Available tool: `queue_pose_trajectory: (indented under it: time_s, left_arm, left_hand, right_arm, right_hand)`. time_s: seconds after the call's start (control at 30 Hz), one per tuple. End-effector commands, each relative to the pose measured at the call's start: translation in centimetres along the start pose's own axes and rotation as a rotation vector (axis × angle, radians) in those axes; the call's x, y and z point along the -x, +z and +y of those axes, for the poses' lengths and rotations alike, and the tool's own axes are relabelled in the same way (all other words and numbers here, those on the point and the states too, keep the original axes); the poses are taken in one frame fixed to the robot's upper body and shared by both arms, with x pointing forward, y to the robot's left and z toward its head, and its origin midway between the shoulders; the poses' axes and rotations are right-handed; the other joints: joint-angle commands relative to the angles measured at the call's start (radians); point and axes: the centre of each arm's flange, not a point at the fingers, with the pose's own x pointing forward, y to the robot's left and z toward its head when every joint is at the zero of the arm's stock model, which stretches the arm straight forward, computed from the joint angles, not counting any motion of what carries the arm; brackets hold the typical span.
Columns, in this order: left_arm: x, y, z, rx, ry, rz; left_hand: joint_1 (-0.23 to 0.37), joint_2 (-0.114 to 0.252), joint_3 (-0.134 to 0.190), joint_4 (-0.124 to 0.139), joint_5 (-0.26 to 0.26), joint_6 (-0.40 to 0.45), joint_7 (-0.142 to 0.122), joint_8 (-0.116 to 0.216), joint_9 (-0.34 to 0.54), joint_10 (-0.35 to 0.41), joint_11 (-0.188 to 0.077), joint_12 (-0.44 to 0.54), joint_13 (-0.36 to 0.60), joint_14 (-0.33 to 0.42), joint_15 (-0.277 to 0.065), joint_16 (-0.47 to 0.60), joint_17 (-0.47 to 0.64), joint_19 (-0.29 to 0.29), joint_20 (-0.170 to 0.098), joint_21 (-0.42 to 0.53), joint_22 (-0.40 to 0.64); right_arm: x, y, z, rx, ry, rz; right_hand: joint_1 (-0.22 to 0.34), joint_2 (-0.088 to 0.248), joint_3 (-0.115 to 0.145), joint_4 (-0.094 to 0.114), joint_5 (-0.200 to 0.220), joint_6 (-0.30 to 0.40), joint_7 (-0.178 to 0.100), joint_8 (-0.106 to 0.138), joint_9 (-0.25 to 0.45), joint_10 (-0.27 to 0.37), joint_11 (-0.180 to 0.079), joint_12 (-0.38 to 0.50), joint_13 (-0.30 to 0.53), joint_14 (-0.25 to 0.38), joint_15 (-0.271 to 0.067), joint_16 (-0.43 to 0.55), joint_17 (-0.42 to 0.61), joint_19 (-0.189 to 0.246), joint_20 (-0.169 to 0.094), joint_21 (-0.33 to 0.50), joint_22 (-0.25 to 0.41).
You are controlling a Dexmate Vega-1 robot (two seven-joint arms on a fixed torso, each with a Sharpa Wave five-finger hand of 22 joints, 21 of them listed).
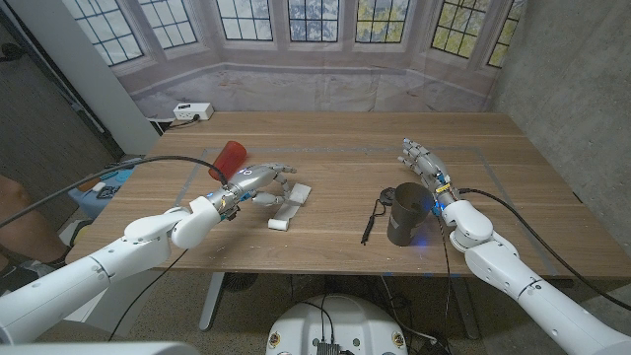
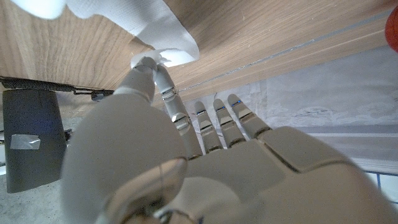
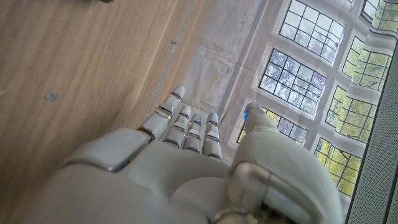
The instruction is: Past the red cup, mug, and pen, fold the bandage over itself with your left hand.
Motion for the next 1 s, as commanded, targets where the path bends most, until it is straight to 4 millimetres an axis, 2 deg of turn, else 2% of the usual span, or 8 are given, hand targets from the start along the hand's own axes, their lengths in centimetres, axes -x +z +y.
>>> queue_pose_trajectory:
  time_s: [0.03,0.3,0.93,1.0]
  left_arm:
    - [0.4,-0.3,-0.3,0.01,-0.004,-0.001]
    - [0.7,-0.5,-0.3,0.015,0.0,-0.004]
    - [2.3,-1.2,0.1,0.013,-0.001,0.013]
    - [2.3,-1.2,0.0,0.014,-0.004,0.014]
  left_hand:
    - [-0.009,0.001,0.001,0.003,-0.007,0.007,0.0,0.005,0.002,-0.005,-0.004,0.001,0.006,-0.001,-0.003,-0.003,0.0,-0.003,0.003,0.001,0.001]
    - [-0.01,0.002,0.002,0.002,-0.008,0.008,0.0,0.007,0.0,-0.006,-0.002,0.001,0.006,-0.003,-0.002,-0.003,0.0,-0.005,0.002,0.001,0.001]
    - [-0.021,0.002,0.004,0.003,-0.013,-0.052,0.001,-0.016,-0.01,-0.024,-0.001,-0.003,0.006,-0.016,0.003,-0.007,-0.003,-0.017,0.002,-0.001,0.001]
    - [-0.023,0.003,0.006,0.002,-0.014,-0.098,-0.006,-0.036,-0.015,-0.025,-0.001,-0.002,0.006,-0.018,0.005,-0.007,-0.003,-0.02,0.002,-0.001,0.001]
  right_arm:
    - [-0.5,0.3,0.4,0.012,0.013,0.006]
    - [-0.9,0.6,0.6,0.019,0.023,0.008]
    - [-1.6,1.3,1.2,0.039,0.049,0.009]
    - [-1.5,1.3,1.3,0.041,0.049,0.01]
  right_hand:
    - [0.01,0.004,0.007,0.003,-0.002,0.009,-0.001,-0.003,0.003,0.002,0.003,0.004,0.003,0.005,-0.03,0.003,0.003,0.01,-0.045,0.002,0.003]
    - [0.011,0.004,0.007,0.003,-0.002,0.008,-0.001,-0.003,0.003,0.001,0.003,0.003,0.003,0.005,-0.03,0.003,0.003,0.011,-0.044,0.002,0.003]
    - [0.011,0.004,0.008,0.003,-0.002,0.009,-0.002,-0.003,0.003,0.002,0.001,0.003,0.003,0.006,-0.031,0.003,0.003,0.011,-0.043,0.002,0.003]
    - [0.011,0.004,0.008,0.003,-0.002,0.009,-0.002,-0.003,0.003,0.002,0.001,0.003,0.003,0.006,-0.031,0.003,0.003,0.012,-0.043,0.002,0.003]
